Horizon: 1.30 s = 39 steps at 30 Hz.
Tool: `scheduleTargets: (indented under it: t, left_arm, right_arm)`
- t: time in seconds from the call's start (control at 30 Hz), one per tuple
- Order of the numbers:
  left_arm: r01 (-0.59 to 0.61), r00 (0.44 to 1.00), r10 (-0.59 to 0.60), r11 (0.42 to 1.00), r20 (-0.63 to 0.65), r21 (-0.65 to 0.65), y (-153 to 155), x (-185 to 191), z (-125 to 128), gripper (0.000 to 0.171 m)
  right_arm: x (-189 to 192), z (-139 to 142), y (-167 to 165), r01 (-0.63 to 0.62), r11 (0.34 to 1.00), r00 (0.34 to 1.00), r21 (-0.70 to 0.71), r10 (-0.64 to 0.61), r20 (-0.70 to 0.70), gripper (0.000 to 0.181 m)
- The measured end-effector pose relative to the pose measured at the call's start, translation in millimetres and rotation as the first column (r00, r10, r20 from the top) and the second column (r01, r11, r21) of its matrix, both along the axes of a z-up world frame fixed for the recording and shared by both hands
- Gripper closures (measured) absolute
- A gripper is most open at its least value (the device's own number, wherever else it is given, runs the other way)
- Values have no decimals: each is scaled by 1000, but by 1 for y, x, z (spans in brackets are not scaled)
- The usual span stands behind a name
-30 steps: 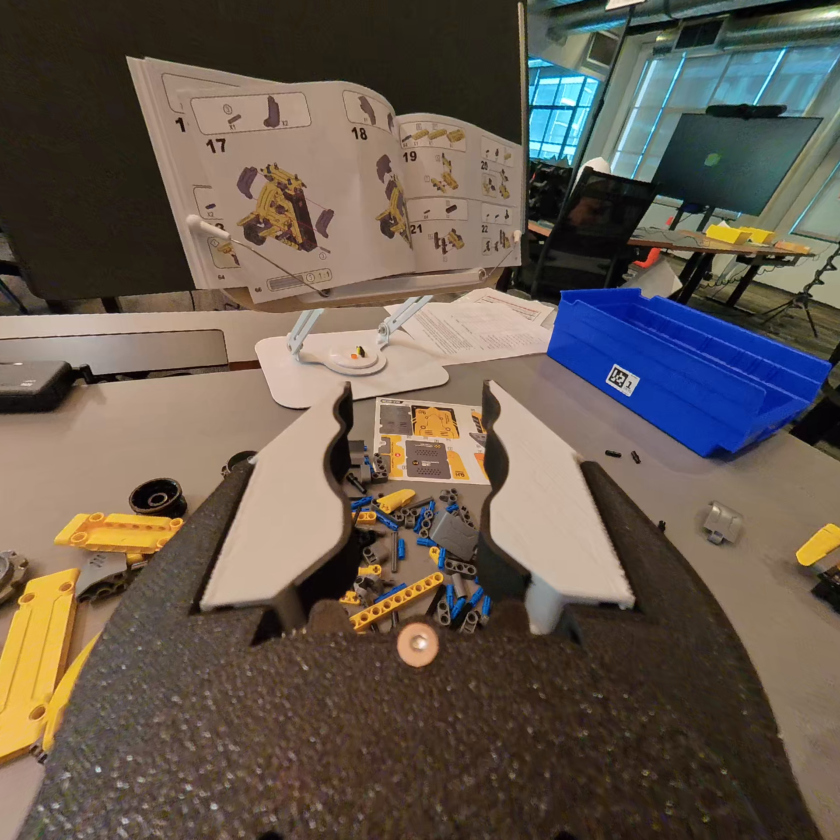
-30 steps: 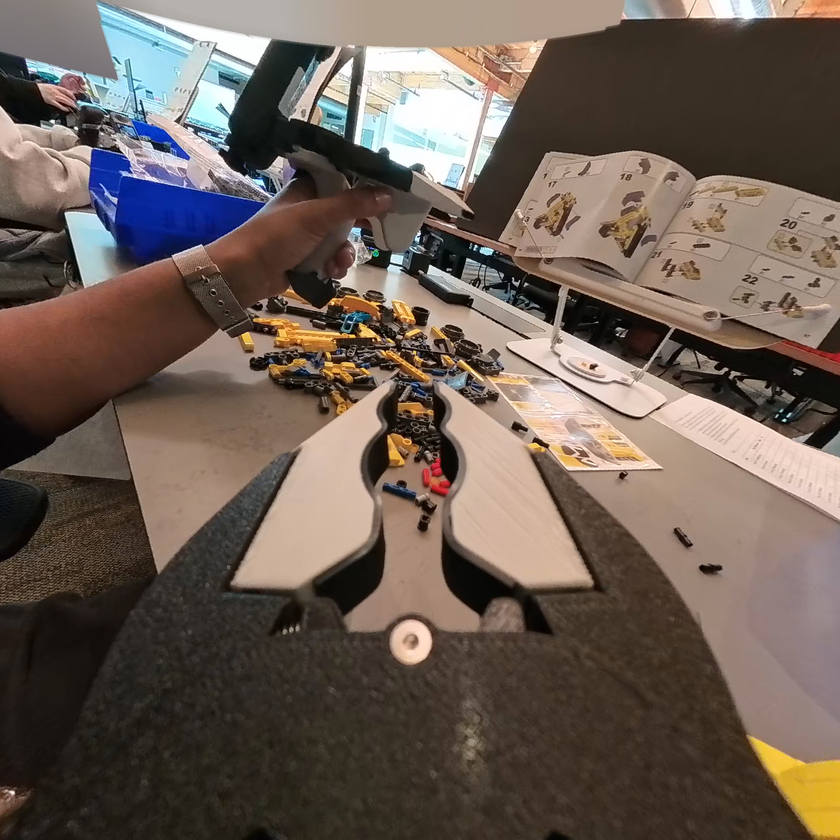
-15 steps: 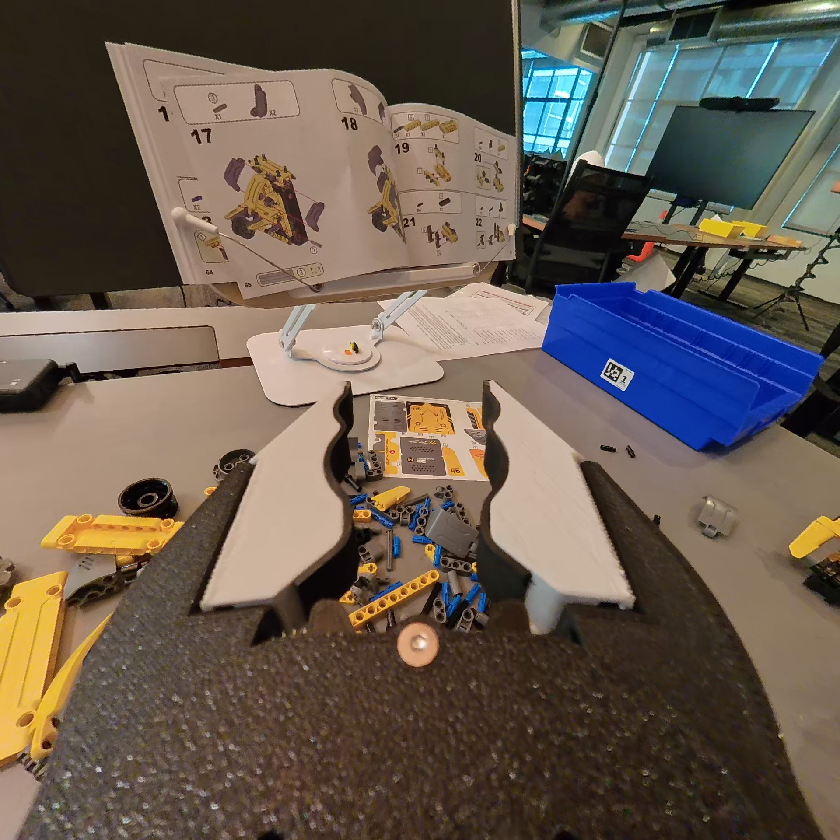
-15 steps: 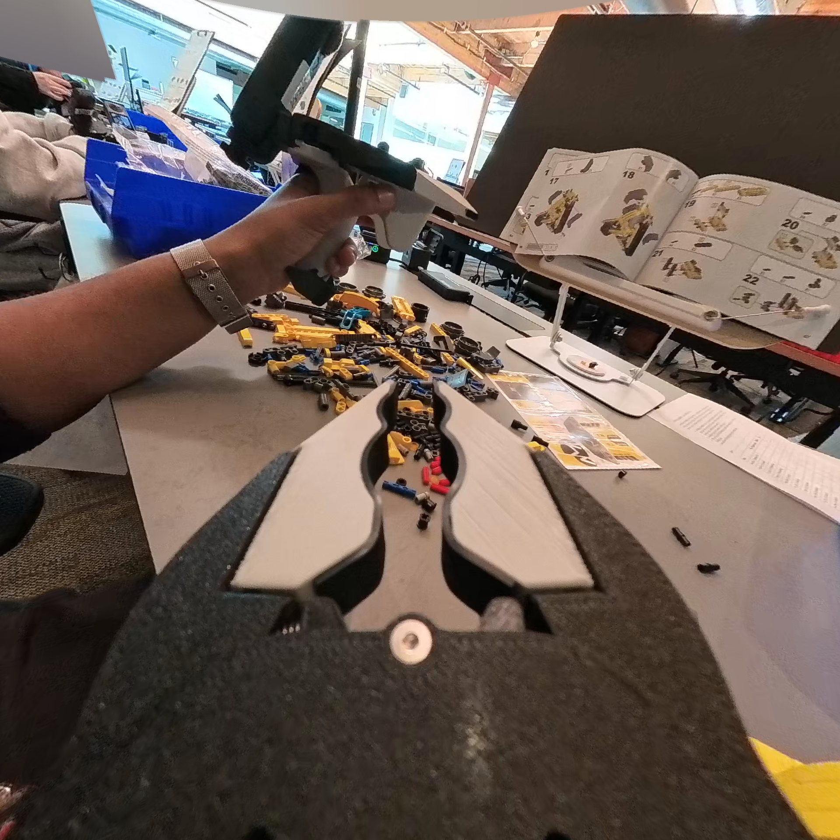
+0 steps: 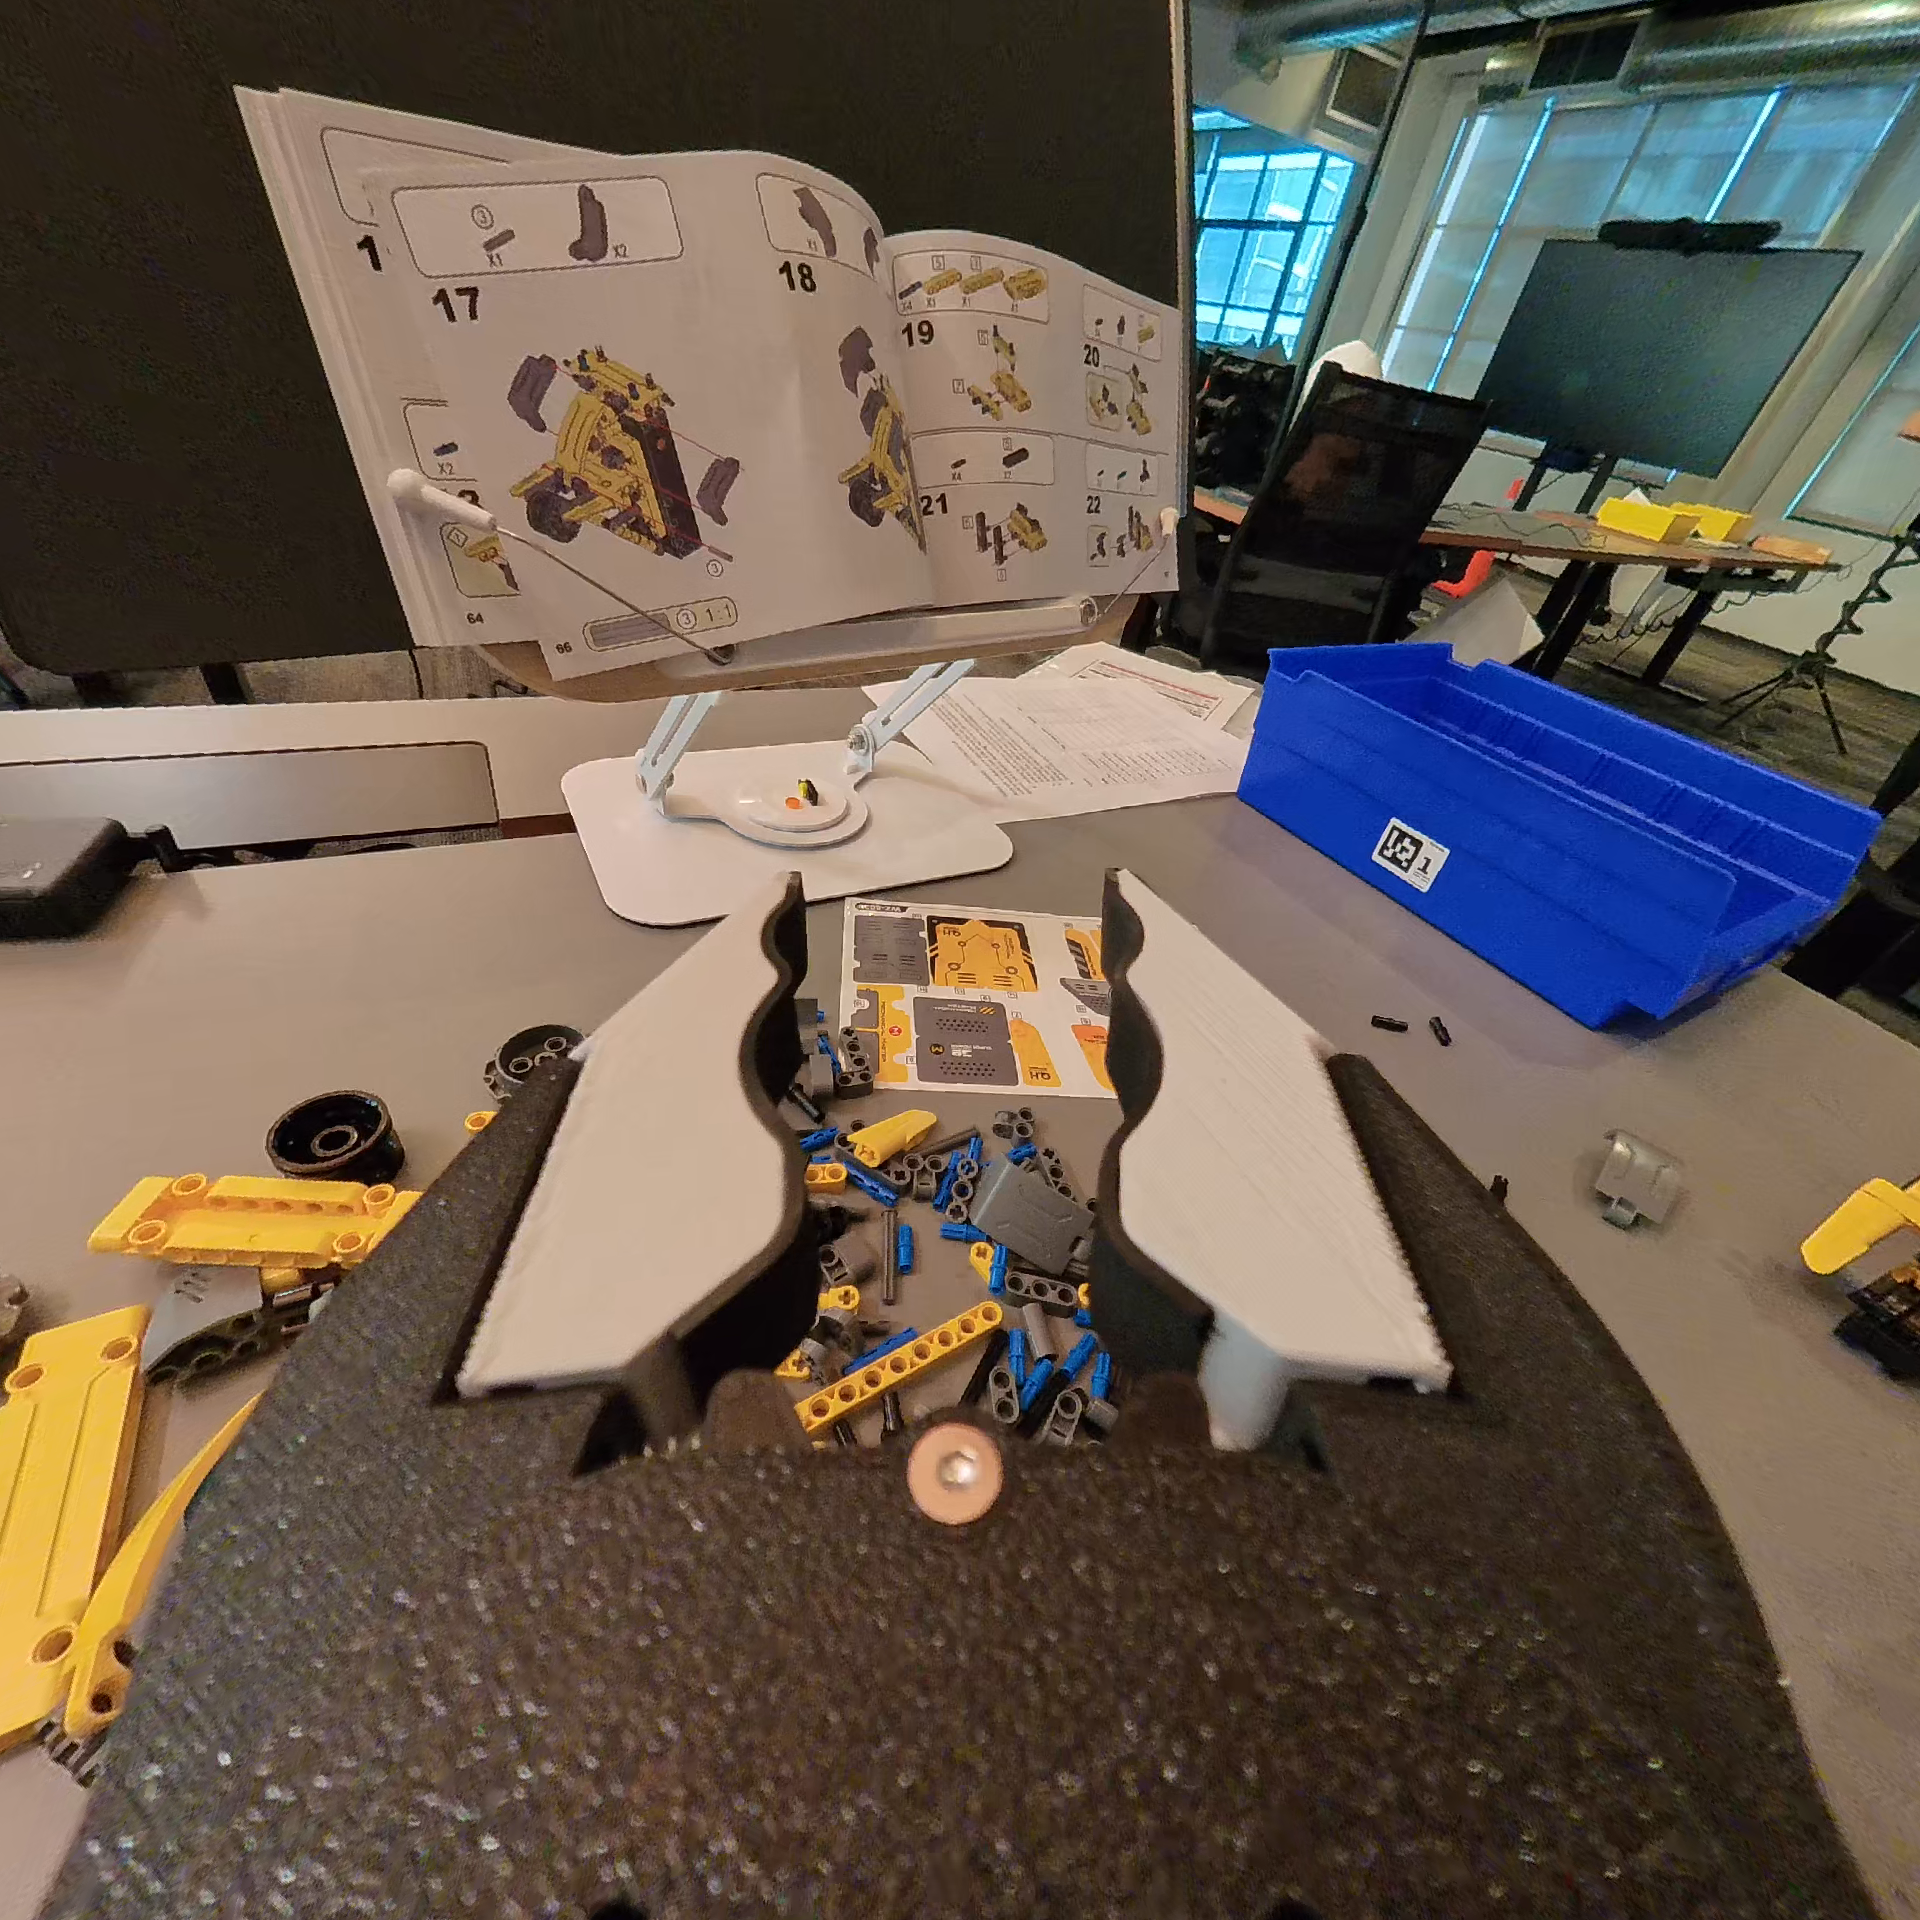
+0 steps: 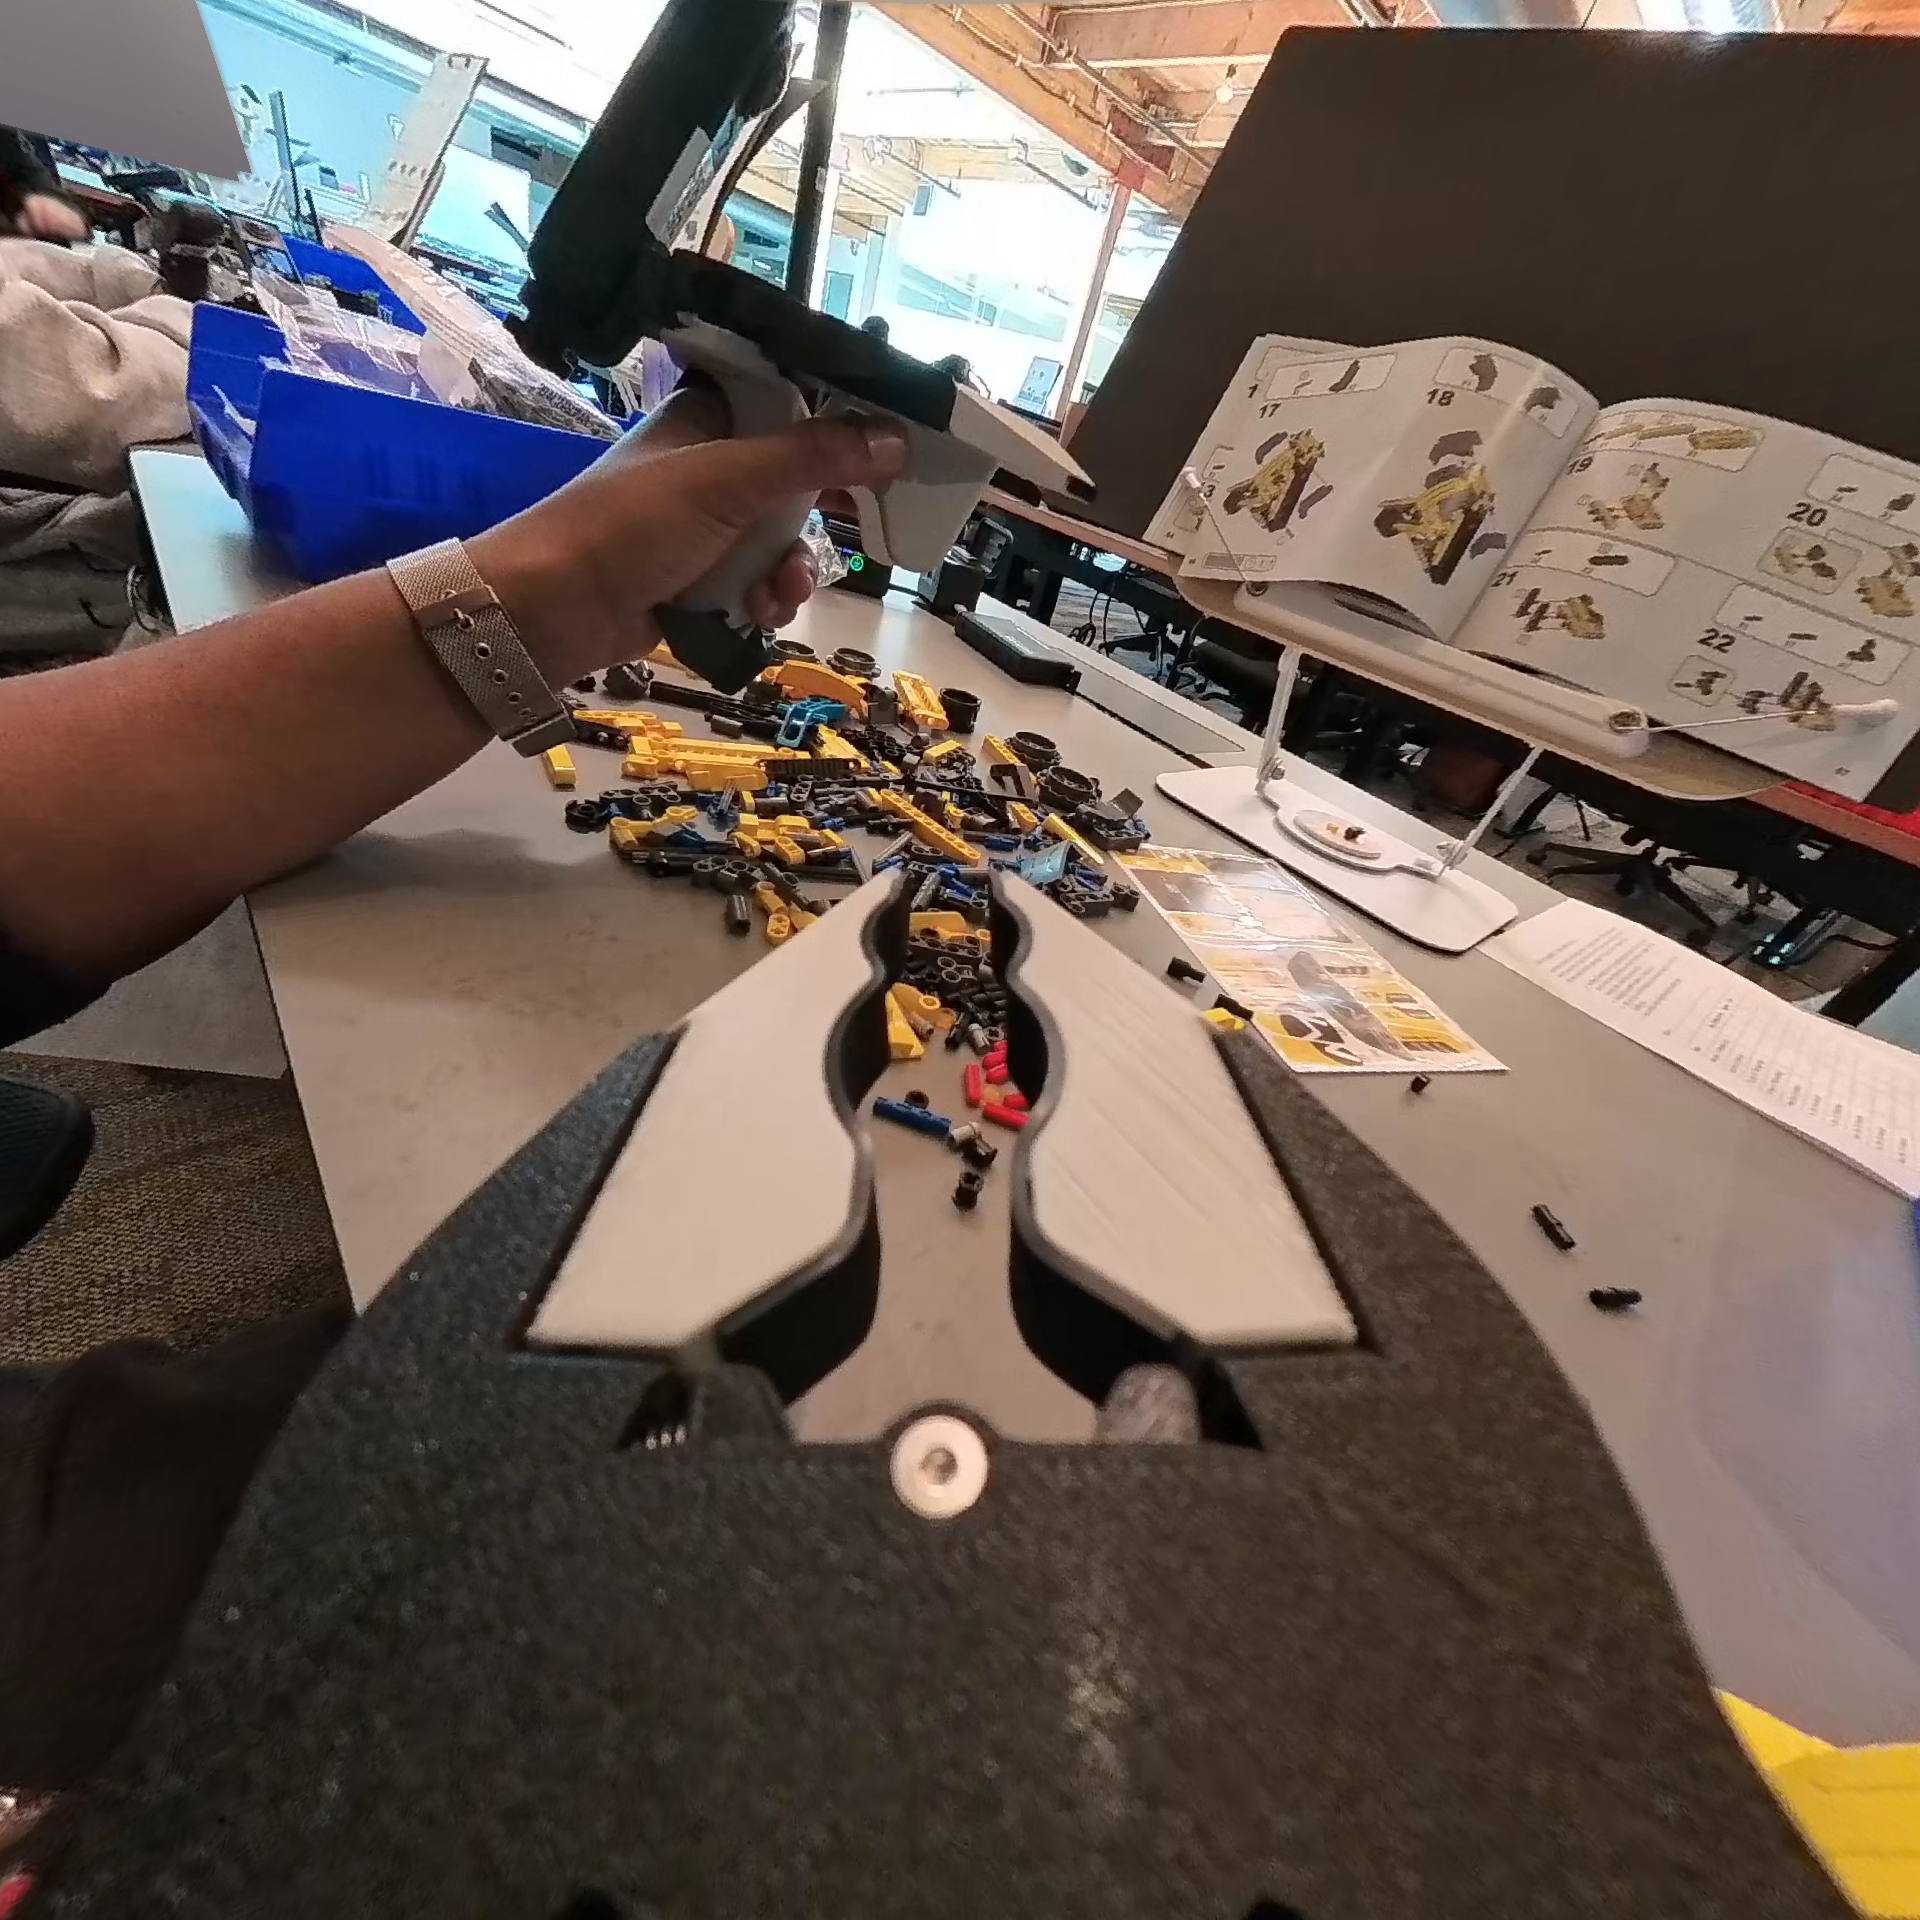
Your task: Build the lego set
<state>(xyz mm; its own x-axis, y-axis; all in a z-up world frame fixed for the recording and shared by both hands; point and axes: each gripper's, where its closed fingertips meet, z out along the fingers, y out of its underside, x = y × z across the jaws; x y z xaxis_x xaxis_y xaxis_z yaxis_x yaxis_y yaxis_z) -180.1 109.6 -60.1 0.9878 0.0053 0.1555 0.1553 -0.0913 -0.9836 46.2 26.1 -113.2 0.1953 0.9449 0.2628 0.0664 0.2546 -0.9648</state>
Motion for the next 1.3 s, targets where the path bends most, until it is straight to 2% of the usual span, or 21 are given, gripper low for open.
scheduleTargets:
  t: [0.93,1.13,1.23,1.3]
  left_arm:
    - [20,1000,-20,1000,13,-22,3,3,-5,115]
    - [125,992,-124,987,11,-99,14,31,-20,115]
    - [183,983,-184,975,8,-126,21,56,-24,115]
    - [237,971,-233,967,48,-95,26,81,-21,115]
  right_arm:
    - [0,-1,0,0,1000,1000,0,0,7,167]
    - [0,-1,1,0,1000,1000,-6,0,10,167]
    - [-1,-3,1,3,1000,1000,-8,-3,23,167]
    - [-4,-8,1,-2,1000,998,-7,2,57,167]
